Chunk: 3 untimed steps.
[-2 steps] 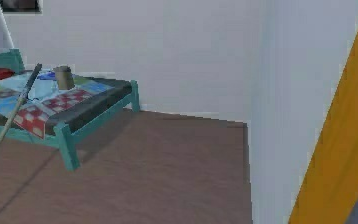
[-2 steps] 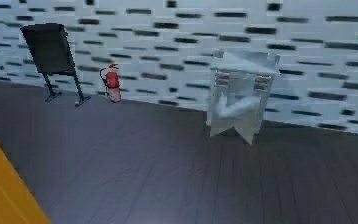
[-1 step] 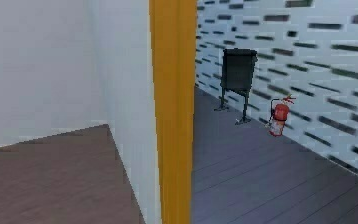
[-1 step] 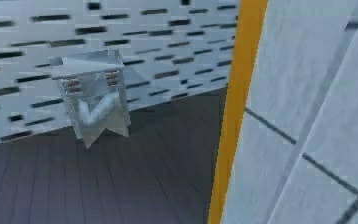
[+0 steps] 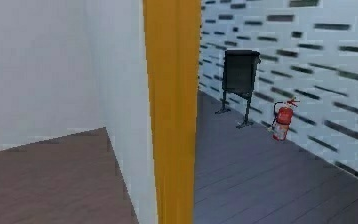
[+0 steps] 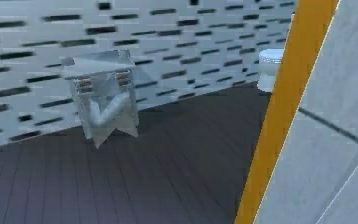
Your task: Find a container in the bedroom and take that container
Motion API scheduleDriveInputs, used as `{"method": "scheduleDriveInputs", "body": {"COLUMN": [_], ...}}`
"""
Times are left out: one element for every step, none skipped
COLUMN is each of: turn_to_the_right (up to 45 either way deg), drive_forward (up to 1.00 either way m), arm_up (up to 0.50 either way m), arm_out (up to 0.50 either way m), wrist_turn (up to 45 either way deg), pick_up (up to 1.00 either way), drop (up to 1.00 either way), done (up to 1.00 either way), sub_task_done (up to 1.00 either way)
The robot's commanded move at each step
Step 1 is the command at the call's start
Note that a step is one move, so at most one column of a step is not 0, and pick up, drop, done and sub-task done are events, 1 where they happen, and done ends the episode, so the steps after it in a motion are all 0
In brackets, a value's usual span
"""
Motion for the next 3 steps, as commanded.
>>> {"method": "scheduleDriveInputs", "body": {"turn_to_the_right": [-45.0, -24.0, 0.0], "drive_forward": [0.0, 0.0, 0.45], "arm_up": [0.0, 0.0, 0.0], "arm_out": [0.0, 0.0, 0.0], "wrist_turn": [0.0, 0.0, 0.0], "pick_up": [0.0, 0.0, 0.0], "drop": [0.0, 0.0, 0.0], "done": [0.0, 0.0, 0.0], "sub_task_done": [0.0, 0.0, 0.0]}}
